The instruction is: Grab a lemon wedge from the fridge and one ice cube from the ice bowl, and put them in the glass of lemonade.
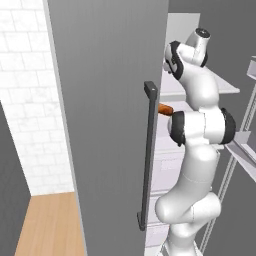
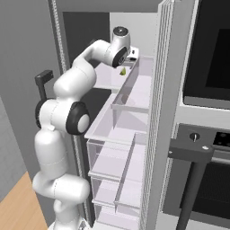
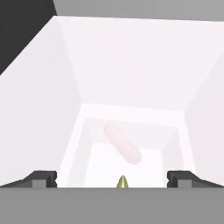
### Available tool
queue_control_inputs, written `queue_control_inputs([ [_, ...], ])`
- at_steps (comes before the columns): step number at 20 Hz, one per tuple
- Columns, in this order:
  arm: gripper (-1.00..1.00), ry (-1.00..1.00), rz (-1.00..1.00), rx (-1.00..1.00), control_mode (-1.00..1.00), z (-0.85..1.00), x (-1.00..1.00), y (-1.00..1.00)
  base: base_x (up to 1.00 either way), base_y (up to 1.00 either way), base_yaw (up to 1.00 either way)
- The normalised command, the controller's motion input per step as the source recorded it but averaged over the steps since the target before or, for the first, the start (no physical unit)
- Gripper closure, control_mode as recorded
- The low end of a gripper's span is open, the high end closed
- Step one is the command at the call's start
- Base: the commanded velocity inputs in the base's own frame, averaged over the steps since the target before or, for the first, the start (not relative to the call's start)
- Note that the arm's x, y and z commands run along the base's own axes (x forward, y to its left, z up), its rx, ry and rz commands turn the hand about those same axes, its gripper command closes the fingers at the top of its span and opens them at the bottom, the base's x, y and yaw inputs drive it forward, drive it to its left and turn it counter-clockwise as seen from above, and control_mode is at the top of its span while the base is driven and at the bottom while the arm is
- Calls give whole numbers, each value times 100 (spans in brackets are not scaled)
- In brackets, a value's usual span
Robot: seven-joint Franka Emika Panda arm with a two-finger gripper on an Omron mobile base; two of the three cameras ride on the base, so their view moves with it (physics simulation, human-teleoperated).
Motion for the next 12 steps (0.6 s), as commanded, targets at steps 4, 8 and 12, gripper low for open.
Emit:
queue_control_inputs([
  [4, -100, 4, 0, -1, -100, -7, 0, -7, 0, 0, 0],
  [8, -100, 8, 0, -2, -100, -4, 8, 0, 0, 0, 0],
  [12, -100, 8, 0, 0, -100, -1, 3, -4, 0, 0, 0],
])
